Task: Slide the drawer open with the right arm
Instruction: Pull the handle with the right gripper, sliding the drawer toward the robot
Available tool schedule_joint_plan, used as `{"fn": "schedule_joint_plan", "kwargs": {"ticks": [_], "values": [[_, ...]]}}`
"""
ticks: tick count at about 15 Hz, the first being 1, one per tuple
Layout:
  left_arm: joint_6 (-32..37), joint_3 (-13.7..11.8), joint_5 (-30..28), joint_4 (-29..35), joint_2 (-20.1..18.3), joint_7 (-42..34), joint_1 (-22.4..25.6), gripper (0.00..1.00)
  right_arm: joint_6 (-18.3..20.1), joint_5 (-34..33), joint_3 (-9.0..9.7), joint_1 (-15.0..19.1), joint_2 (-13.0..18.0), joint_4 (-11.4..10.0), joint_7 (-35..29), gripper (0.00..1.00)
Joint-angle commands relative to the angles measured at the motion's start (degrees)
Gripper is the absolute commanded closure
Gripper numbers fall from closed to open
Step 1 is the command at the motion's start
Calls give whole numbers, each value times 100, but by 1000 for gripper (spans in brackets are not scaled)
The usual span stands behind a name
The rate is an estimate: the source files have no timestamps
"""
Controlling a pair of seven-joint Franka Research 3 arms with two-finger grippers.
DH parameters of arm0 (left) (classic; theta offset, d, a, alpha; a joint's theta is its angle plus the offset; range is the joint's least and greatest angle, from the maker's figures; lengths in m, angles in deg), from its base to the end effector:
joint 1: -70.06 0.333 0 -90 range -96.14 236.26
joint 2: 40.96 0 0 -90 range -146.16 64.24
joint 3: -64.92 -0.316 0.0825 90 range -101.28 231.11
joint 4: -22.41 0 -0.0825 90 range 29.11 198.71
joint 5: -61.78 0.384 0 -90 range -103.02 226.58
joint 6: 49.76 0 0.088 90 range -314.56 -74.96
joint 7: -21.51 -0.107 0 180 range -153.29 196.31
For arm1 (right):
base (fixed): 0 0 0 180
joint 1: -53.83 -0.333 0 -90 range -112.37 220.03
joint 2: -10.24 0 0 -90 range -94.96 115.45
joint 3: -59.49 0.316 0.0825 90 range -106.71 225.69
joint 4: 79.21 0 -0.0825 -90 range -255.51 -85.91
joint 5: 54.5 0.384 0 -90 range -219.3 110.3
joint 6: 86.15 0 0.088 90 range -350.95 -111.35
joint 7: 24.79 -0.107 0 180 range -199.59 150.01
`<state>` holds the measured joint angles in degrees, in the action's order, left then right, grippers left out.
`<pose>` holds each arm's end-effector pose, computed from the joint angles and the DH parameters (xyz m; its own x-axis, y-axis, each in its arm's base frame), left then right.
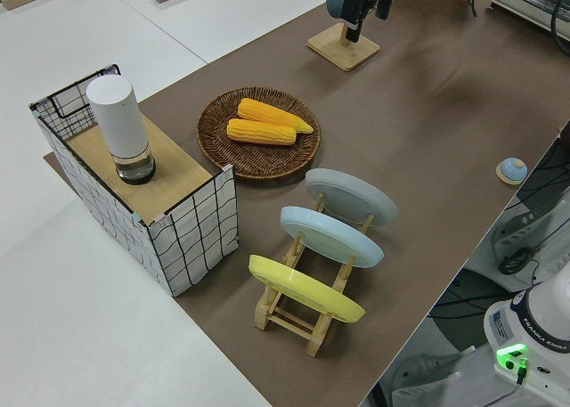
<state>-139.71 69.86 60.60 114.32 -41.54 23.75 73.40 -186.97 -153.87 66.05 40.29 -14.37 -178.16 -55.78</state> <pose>0.5502 -0.0178 0.6143 0.9996 0.0112 -0.0249 0.0116 -0.9998 0.0188 0.6606 0.1382 0.3930 0.8307 0.5545 -0.0500 0.0505 0.0144 0.9986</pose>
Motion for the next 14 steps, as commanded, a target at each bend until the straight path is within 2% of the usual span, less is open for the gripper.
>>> {"fn": "schedule_joint_plan", "kwargs": {"ticks": [1,7,14], "values": [[65,-28,65,28,-57,-39,-26,5,440,102,29,-386,18,131,251,1000],[65,-28,65,28,-57,-39,-35,5,994,436,21,-905,18,131,251,1000],[65,-28,65,28,-57,-39,-26,2,1556,691,30,-1327,-8,148,234,1000]]}}
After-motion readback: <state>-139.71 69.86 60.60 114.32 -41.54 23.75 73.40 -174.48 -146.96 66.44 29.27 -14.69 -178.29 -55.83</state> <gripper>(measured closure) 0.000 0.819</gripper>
